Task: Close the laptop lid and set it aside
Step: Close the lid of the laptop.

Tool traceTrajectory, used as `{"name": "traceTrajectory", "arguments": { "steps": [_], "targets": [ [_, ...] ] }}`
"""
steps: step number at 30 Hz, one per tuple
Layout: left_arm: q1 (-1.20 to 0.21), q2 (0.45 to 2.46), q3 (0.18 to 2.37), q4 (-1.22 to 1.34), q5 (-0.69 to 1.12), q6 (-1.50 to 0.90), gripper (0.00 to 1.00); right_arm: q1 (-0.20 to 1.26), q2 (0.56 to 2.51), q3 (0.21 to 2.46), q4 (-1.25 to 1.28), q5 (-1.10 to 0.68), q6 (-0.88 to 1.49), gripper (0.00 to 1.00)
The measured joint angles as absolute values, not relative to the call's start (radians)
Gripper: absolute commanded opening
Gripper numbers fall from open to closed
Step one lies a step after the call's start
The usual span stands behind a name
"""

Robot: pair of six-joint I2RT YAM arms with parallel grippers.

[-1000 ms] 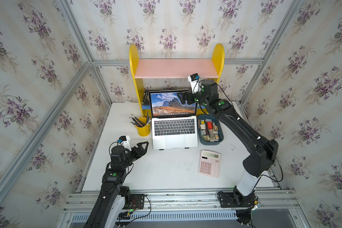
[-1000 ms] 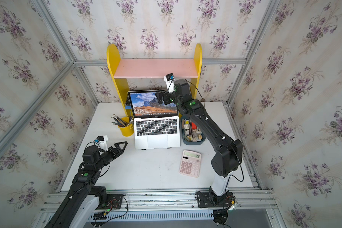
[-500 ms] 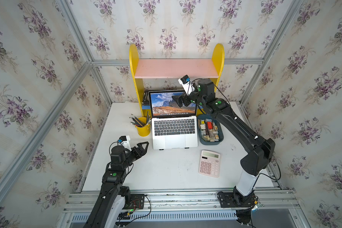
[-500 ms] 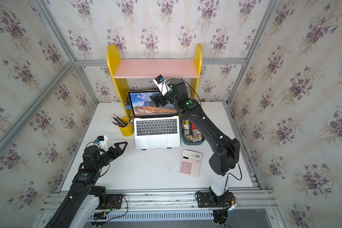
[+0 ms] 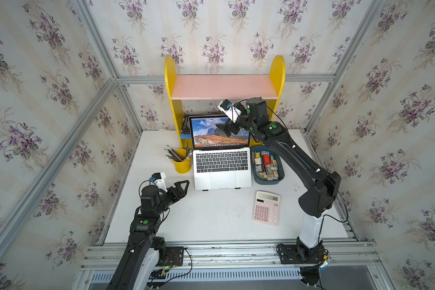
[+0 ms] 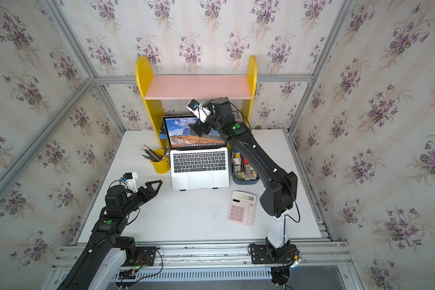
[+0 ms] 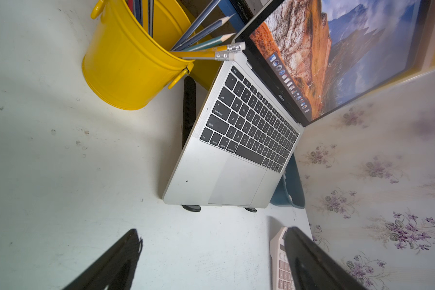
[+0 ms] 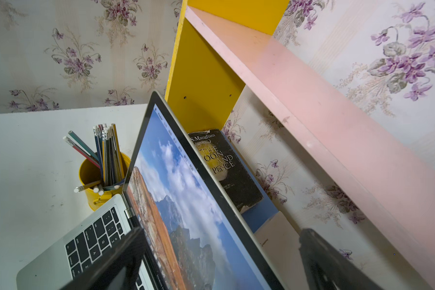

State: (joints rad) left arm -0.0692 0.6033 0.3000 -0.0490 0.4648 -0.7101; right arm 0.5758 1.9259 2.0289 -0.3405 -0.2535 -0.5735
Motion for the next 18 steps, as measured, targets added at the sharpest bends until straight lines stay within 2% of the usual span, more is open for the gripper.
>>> {"name": "traceTrajectory", "arguments": {
  "steps": [18],
  "targets": [
    [-0.069, 0.617, 0.300, -0.049, 0.464, -0.707, 0.92, 0.561, 1.942, 2.021, -0.333, -0.273, -0.782, 1.00]
  ]
}}
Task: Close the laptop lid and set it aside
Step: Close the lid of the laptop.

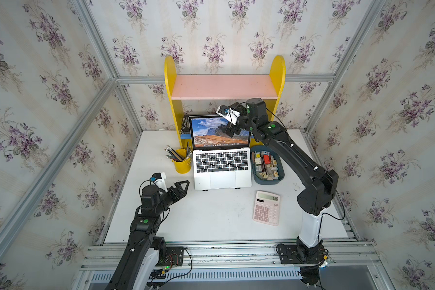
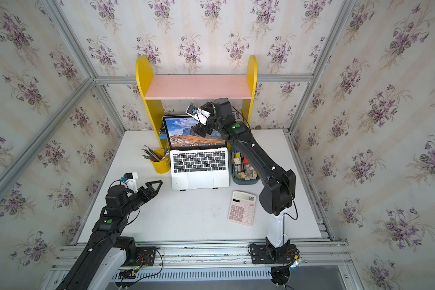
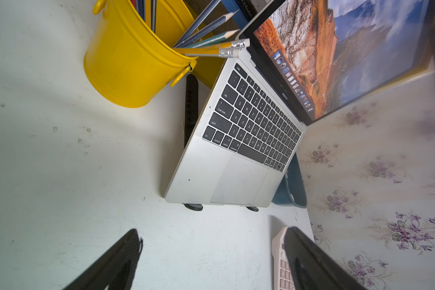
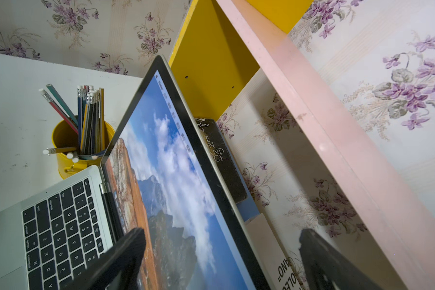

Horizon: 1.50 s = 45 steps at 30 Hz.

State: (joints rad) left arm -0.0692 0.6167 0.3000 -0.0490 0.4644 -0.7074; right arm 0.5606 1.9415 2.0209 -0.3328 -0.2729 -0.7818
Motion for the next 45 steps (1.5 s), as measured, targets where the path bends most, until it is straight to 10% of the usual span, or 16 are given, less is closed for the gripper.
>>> {"name": "traceTrajectory", "arguments": {
  "steps": [45],
  "targets": [
    [-0.069, 0.633, 0.296, -0.044, 0.466, -0.708, 0.92, 0.596, 1.903, 1.943, -0.400, -0.220, -0.970, 0.97]
  ]
}}
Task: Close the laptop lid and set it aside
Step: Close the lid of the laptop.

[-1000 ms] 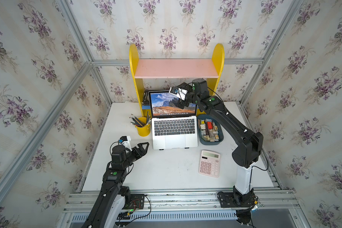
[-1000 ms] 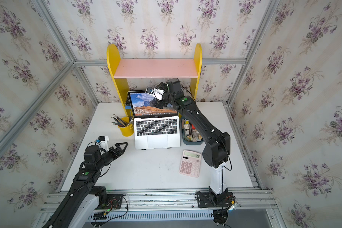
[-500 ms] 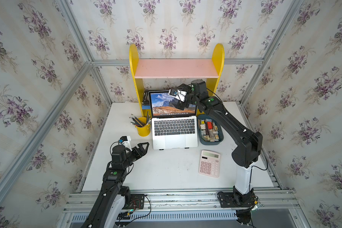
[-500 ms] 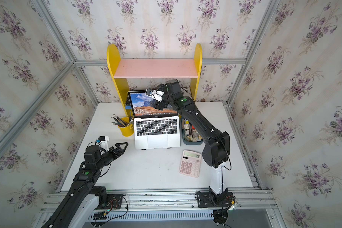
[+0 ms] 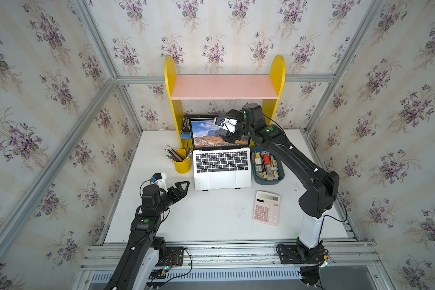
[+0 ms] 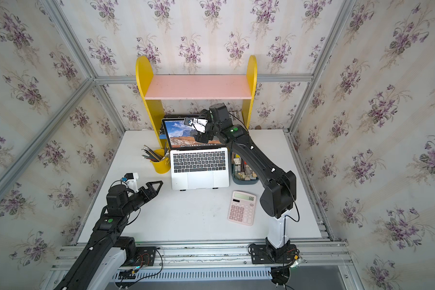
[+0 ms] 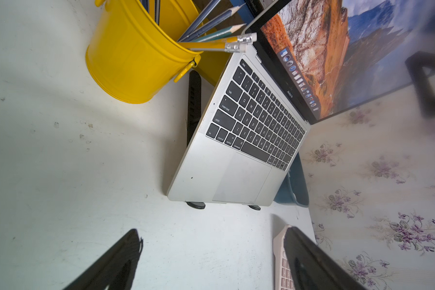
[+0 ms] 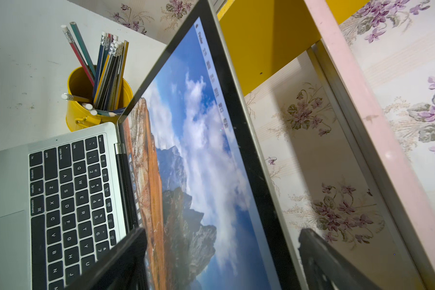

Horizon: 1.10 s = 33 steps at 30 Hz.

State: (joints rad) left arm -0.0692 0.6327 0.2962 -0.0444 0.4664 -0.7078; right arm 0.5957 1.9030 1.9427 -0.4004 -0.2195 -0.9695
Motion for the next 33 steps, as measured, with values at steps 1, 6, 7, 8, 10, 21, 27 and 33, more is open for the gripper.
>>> {"name": "traceTrajectory", "arguments": {
  "steps": [1, 6, 7, 8, 10, 21, 27, 33],
  "targets": [
    [-0.069, 0.632, 0.296, -0.044, 0.467, -0.708, 0.92, 0.599, 1.897, 1.936, -0.400, -0.215, -0.970, 0.97],
    [-0.069, 0.629, 0.296, -0.044, 0.467, -0.708, 0.92, 0.617, 1.862, 1.890, -0.393, -0.191, -0.973, 0.99],
    [-0.069, 0.629, 0.296, -0.044, 0.467, -0.708, 0.92, 0.621, 1.854, 1.880, -0.392, -0.189, -0.973, 0.99],
    [-0.069, 0.629, 0.296, -0.045, 0.467, -0.708, 0.92, 0.625, 1.847, 1.871, -0.392, -0.185, -0.973, 0.99],
    [-0.069, 0.628, 0.296, -0.045, 0.467, -0.708, 0.92, 0.634, 1.829, 1.848, -0.386, -0.179, -0.973, 1.00],
    [-0.069, 0.625, 0.296, -0.045, 0.467, -0.708, 0.92, 0.679, 1.726, 1.684, -0.307, -0.171, -0.967, 1.00],
    [-0.069, 0.624, 0.296, -0.045, 0.467, -0.709, 0.92, 0.704, 1.673, 1.592, -0.260, -0.169, -0.962, 1.00],
    [-0.069, 0.628, 0.296, -0.045, 0.467, -0.709, 0.92, 0.730, 1.612, 1.483, -0.204, -0.172, -0.938, 1.00]
  ]
}}
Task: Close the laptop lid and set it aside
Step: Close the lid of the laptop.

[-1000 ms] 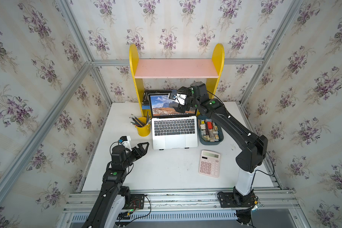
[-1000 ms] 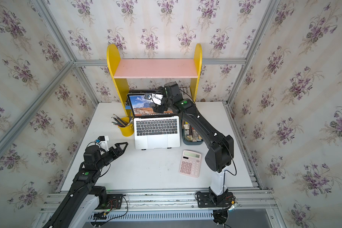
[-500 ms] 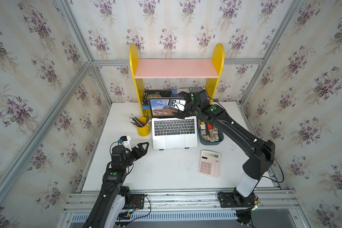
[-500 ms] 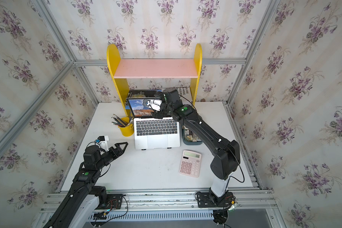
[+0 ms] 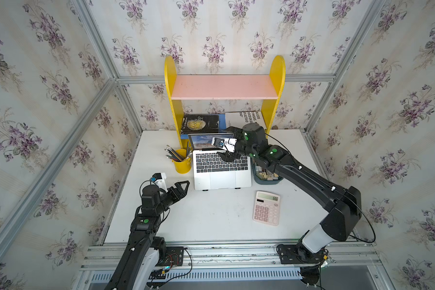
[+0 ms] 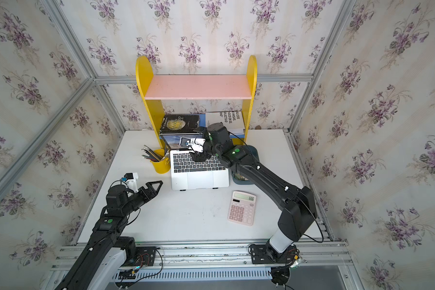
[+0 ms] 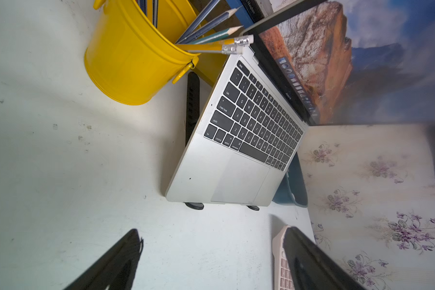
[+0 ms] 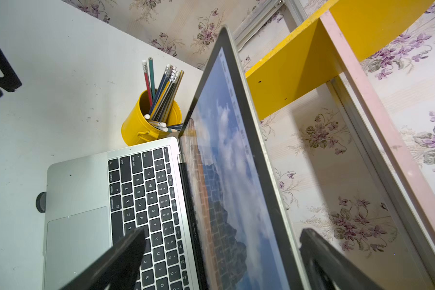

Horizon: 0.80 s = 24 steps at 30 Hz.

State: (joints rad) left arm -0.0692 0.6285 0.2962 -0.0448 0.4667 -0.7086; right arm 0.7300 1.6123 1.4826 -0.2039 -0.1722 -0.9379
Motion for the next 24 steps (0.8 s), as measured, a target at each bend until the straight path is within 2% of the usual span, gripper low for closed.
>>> {"name": "traceTrajectory", "arguments": {
  "steps": [24],
  "targets": [
    [-0.069, 0.631, 0.296, -0.045, 0.467, -0.709, 0.92, 0.820, 1.434, 1.135, -0.150, -0.202, -0.817, 1.00]
  ]
}}
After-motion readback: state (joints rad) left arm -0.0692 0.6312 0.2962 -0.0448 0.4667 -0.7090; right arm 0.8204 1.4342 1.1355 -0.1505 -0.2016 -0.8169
